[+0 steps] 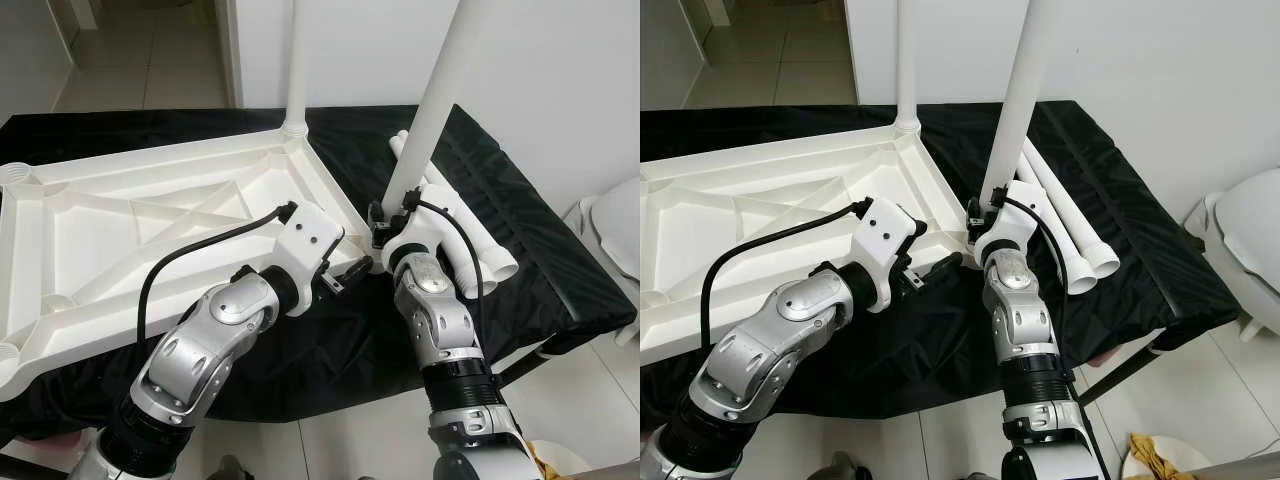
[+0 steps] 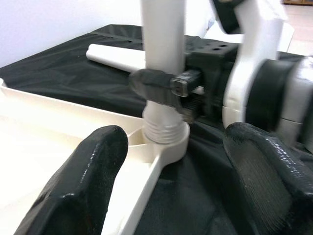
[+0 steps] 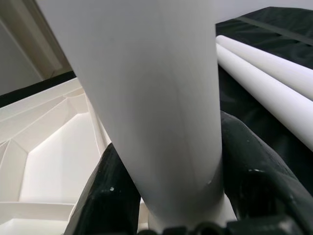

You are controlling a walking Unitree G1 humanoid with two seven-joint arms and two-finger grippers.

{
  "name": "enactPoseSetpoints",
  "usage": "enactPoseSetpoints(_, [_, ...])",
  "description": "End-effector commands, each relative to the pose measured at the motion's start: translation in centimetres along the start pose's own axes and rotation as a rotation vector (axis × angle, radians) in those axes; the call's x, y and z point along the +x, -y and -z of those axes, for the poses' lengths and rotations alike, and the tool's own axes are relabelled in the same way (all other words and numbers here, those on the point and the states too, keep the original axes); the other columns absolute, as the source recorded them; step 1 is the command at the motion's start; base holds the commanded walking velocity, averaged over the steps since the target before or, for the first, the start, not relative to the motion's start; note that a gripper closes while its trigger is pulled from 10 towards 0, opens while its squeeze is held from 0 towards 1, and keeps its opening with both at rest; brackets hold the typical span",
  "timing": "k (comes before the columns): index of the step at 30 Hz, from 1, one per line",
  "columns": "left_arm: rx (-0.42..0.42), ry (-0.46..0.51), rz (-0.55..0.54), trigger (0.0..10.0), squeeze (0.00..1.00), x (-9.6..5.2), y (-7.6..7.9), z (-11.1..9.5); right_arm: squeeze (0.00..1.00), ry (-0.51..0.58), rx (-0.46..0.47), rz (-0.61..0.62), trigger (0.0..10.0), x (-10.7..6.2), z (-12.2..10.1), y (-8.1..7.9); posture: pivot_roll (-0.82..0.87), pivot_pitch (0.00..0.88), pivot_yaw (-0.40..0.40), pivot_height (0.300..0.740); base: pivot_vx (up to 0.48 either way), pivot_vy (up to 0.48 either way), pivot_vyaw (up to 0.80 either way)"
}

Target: Building children table

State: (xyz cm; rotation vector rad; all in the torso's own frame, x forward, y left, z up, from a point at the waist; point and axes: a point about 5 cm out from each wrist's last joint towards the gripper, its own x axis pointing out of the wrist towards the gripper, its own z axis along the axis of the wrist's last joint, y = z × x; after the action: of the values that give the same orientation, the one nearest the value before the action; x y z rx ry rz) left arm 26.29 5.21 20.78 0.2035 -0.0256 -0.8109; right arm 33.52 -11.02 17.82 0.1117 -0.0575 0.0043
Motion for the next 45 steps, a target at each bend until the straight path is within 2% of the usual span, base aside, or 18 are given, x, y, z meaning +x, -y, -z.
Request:
enactPoseSetpoints(1, [0.007,-0.004,0.082,10.0,0.0,-0.1,0.6,0.2,0.0,-0.04,0.003,0.029,10.0,-0.6,0.8,0.3,-0.01,0.022,-0.039,0.74,0.0,0.0,0.0])
enactPoseSetpoints(6, [0.006,-0.003,0.071,10.0,0.0,-0.2,0.5,0.2,0.0,-0.04,0.031,0.037,10.0,-2.1,0.9,-0.6,-0.01,0.028,-0.038,0.74,0.0,0.0,0.0])
enactPoseSetpoints(11, [0.006,-0.003,0.073,10.0,0.0,-0.2,0.5,0.2,0.0,-0.046,0.044,0.027,10.0,-1.8,1.0,-0.3,-0.01,0.028,-0.034,0.74,0.0,0.0,0.0])
enactPoseSetpoints(12, [0.01,-0.004,0.075,10.0,0.0,-0.2,0.5,0.2,1.0,-0.04,0.053,0.022,10.0,-1.5,0.9,0.0,-0.01,0.028,-0.031,0.74,0.0,0.0,0.0])
enactPoseSetpoints(19, [0.016,-0.004,0.075,10.0,0.0,-0.1,0.3,0.1,1.0,-0.025,0.044,-0.012,10.0,-0.7,0.4,0.7,-0.01,0.029,-0.03,0.74,0.0,0.0,0.0])
enactPoseSetpoints(20, [0.017,-0.005,0.071,10.0,0.0,-0.1,0.2,0.1,0.0,-0.028,0.034,-0.062,10.0,-0.3,0.2,0.9,-0.01,0.034,-0.03,0.74,0.0,0.0,0.0])
enactPoseSetpoints(21, [0.017,-0.005,0.071,10.0,0.0,-0.1,0.2,0.1,0.0,-0.028,0.034,-0.062,10.0,-0.3,0.2,0.9,-0.01,0.034,-0.03,0.74,0.0,0.0,0.0])
enactPoseSetpoints(23, [0.026,-0.006,0.061,10.0,0.0,-0.1,0.1,0.1,0.0,-0.044,0.027,-0.216,10.0,0.5,-0.1,0.9,-0.01,0.043,-0.031,0.74,0.0,0.0,0.0])
enactPoseSetpoints(26, [0.027,-0.007,0.058,10.0,0.0,-0.1,0.0,0.1,0.0,-0.04,0.009,-0.299,10.0,0.7,-0.3,0.9,-0.01,0.049,-0.03,0.74,0.0,0.0,0.0])
enactPoseSetpoints(27, [0.027,-0.005,0.054,10.0,0.0,-0.1,-0.1,0.0,0.0,-0.035,-0.018,-0.393,10.0,0.8,-0.5,0.8,-0.01,0.051,-0.029,0.74,0.0,0.0,0.0])
enactPoseSetpoints(28, [0.027,-0.005,0.054,10.0,0.0,-0.1,-0.1,0.0,0.0,-0.035,-0.018,-0.393,10.0,0.8,-0.5,0.8,-0.01,0.051,-0.029,0.74,0.0,0.0,0.0])
enactPoseSetpoints(30, [0.008,-0.002,0.047,10.0,0.0,0.0,-0.3,0.0,0.0,-0.021,-0.083,-0.549,10.0,0.8,-0.4,0.9,-0.01,0.053,-0.029,0.74,0.0,0.0,0.0])
enactPoseSetpoints(32, [0.003,0.001,0.046,10.0,0.0,0.0,-0.3,-0.1,0.0,-0.027,-0.101,-0.626,10.0,0.8,-0.1,1.1,-0.01,0.054,-0.029,0.74,0.0,0.0,0.0])
enactPoseSetpoints(41, [0.01,0.036,0.052,10.0,0.0,0.0,-0.3,-0.6,0.0,-0.054,-0.111,-0.754,10.0,1.5,0.6,2.6,0.0,0.058,-0.025,0.74,0.0,0.0,0.0])
enactPoseSetpoints(42, [0.012,0.035,0.049,10.0,0.0,-0.1,-0.3,-0.6,0.0,-0.065,-0.125,-0.763,9.3,1.6,0.8,3.0,0.01,0.059,-0.025,0.74,0.0,0.0,0.0])
enactPoseSetpoints(43, [0.012,0.035,0.049,10.0,0.0,-0.1,-0.3,-0.6,0.0,-0.065,-0.125,-0.763,9.3,1.6,0.8,3.0,0.01,0.059,-0.025,0.74,0.0,0.0,0.0])
enactPoseSetpoints(44, [0.013,0.033,0.046,10.0,0.0,-0.1,-0.4,-0.5,0.0,-0.08,-0.129,-0.774,3.8,1.7,1.0,3.4,0.01,0.06,-0.025,0.74,0.0,0.0,0.0])
enactPoseSetpoints(45, [0.018,0.034,0.04,10.0,0.0,-0.1,-0.5,-0.5,0.0,-0.1,-0.123,-0.796,0.0,1.6,1.3,3.8,0.01,0.06,-0.024,0.74,0.0,0.0,0.0])
